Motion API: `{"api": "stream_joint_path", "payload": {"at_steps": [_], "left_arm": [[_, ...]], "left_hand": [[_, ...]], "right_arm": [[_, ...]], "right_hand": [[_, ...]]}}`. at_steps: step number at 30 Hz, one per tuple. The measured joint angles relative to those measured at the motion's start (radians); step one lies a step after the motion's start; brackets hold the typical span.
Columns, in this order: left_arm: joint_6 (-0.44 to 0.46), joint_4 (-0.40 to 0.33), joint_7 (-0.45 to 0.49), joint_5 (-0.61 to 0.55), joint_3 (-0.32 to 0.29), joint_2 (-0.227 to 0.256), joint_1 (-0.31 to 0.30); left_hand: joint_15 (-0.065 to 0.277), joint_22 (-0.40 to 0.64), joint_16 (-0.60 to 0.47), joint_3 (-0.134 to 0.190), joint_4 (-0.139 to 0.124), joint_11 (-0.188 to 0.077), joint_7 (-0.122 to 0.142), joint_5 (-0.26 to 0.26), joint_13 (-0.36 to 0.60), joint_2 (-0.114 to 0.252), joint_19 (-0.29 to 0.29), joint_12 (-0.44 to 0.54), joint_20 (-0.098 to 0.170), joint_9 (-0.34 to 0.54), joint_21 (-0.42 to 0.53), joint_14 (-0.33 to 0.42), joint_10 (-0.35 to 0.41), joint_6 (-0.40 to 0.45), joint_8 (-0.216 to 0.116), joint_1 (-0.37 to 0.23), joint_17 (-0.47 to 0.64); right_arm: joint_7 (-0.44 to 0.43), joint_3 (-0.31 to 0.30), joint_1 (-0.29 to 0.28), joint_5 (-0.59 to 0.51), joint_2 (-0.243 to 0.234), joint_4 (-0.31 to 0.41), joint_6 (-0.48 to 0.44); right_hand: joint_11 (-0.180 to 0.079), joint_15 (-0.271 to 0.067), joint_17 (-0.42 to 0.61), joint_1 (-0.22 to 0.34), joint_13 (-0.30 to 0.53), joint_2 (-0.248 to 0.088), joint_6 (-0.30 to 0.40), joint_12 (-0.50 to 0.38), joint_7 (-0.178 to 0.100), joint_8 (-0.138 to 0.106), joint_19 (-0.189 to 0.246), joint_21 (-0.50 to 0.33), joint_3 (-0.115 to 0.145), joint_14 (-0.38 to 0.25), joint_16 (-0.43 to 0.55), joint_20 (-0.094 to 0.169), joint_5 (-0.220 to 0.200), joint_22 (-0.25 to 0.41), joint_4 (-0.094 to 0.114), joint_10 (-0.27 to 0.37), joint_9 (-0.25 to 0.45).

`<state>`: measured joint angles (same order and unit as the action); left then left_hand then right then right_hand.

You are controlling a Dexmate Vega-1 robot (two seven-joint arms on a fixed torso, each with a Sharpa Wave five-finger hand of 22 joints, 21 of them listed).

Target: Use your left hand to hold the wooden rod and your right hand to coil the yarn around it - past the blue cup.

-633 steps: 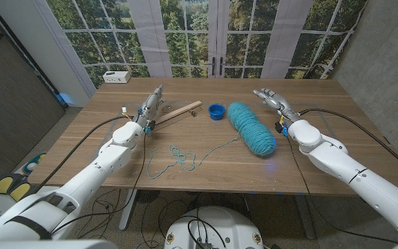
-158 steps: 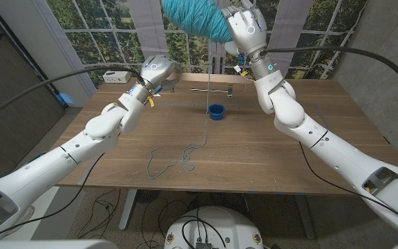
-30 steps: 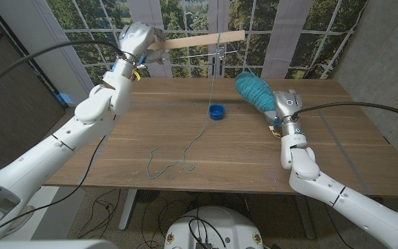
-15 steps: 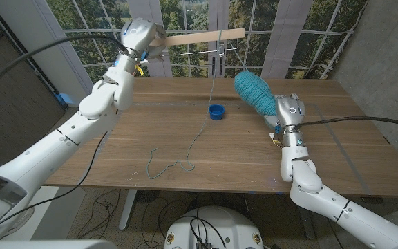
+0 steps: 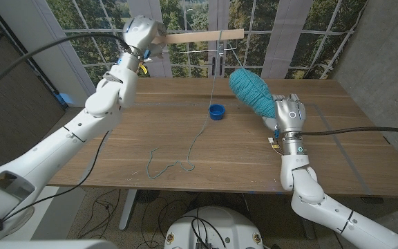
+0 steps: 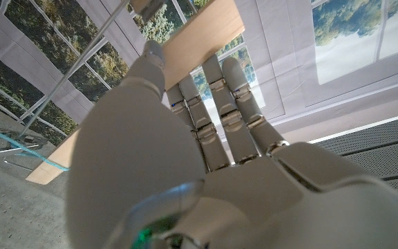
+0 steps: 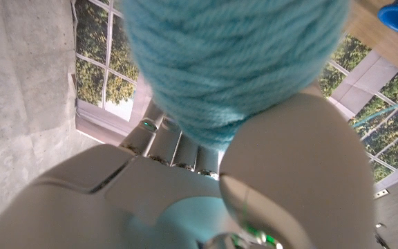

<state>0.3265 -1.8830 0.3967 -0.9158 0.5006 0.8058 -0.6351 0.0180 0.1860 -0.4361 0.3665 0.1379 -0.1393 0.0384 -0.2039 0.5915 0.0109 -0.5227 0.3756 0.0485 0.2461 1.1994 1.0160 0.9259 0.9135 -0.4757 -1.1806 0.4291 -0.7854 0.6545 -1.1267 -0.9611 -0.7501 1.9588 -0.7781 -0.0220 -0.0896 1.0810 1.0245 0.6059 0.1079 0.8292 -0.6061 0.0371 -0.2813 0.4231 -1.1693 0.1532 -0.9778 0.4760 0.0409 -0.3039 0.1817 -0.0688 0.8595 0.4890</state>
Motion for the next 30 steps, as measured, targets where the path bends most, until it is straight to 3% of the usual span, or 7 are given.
{"api": "stream_joint_path", "payload": {"at_steps": [15, 30], "left_arm": [[0.030, 0.058, 0.034, -0.009, 0.049, -0.064, 0.060], [0.018, 0.093, 0.025, -0.001, 0.091, -0.084, 0.103]], "left_hand": [[0.000, 0.000, 0.004, 0.000, 0.000, -0.003, -0.002, 0.000, 0.001, -0.001, 0.000, -0.005, 0.000, 0.000, 0.008, 0.000, 0.007, 0.009, 0.002, -0.001, 0.006], [0.000, 0.000, 0.012, -0.001, -0.001, 0.000, 0.000, 0.000, 0.006, 0.001, 0.000, -0.012, 0.000, 0.000, 0.015, 0.007, 0.011, 0.011, -0.002, 0.001, 0.006]], "right_arm": [[-0.044, 0.017, -0.039, -0.107, -0.049, 0.061, 0.121], [-0.038, 0.010, -0.037, -0.186, -0.077, 0.103, 0.278]], "right_hand": [[-0.007, -0.004, 0.001, 0.000, -0.001, 0.000, 0.000, 0.006, 0.000, 0.004, -0.005, 0.000, -0.007, -0.004, -0.014, 0.005, 0.000, 0.000, 0.001, -0.004, 0.000], [-0.009, -0.005, 0.006, 0.000, -0.002, 0.000, 0.000, 0.010, 0.000, 0.007, -0.011, 0.000, -0.013, -0.005, -0.023, 0.000, -0.010, 0.000, 0.003, -0.002, 0.006]]}}
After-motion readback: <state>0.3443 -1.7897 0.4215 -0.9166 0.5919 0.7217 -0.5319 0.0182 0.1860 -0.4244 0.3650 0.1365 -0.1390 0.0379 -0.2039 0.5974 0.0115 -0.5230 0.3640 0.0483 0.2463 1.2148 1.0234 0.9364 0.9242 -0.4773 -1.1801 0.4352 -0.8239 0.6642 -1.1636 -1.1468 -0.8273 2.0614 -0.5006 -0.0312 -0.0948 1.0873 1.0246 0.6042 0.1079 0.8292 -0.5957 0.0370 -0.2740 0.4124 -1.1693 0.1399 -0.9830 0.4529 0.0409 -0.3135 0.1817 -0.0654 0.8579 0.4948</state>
